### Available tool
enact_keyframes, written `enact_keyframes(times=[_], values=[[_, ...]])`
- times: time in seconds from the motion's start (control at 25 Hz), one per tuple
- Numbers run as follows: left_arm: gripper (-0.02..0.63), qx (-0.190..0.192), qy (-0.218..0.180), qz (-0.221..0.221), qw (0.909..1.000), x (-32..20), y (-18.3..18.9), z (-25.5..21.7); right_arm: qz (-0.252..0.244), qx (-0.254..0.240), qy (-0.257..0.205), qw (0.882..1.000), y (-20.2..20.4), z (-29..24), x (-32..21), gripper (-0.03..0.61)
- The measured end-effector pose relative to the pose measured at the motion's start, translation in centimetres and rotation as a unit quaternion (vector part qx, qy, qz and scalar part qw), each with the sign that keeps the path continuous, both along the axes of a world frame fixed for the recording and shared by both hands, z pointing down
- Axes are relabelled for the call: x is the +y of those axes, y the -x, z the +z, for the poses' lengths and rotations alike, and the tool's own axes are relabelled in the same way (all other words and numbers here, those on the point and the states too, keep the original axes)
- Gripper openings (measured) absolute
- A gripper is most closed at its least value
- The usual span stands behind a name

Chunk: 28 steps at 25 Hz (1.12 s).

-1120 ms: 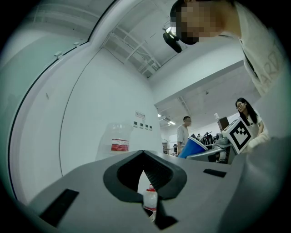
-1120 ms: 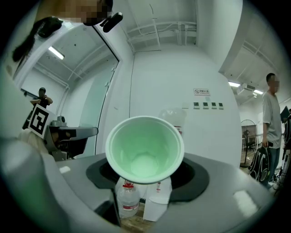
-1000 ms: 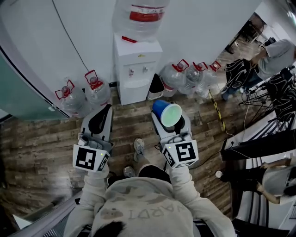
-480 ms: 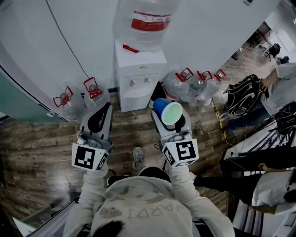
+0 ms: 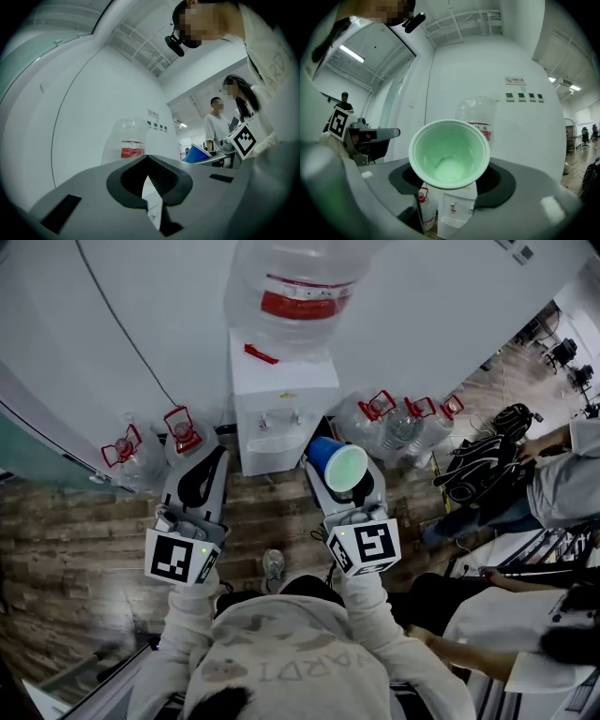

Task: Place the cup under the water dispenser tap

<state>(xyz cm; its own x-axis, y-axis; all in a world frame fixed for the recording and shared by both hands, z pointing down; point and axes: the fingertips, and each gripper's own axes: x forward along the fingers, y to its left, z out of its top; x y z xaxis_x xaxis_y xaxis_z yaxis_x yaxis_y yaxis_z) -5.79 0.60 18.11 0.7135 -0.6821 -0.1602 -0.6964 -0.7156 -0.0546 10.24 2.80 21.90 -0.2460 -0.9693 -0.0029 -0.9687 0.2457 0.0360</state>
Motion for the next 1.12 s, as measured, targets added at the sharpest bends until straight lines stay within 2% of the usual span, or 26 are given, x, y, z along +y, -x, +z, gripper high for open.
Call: enact_keyframes(times=[0.24, 0.56, 1.12], values=[[0.005, 0.006, -0.001, -0.015, 0.9999, -3.0, -1.6, 0.3, -0.019, 0.005, 0.009, 1.0, -1.2, 1.2, -3.7, 0.304], [0.005, -0.01, -0.001, -0.015, 0.9998, -6.0, -2.3, 2.1, -0.035, 0.006, 0.044, 0.998, -1.3, 4.9, -7.9, 0.304], [0.005, -0.029, 0.069, 0.007, 0.9972, -12.2, -1.4, 7.7, -0.014, 0.012, 0.134, 0.991, -0.6, 14.7, -15.5, 0.304]])
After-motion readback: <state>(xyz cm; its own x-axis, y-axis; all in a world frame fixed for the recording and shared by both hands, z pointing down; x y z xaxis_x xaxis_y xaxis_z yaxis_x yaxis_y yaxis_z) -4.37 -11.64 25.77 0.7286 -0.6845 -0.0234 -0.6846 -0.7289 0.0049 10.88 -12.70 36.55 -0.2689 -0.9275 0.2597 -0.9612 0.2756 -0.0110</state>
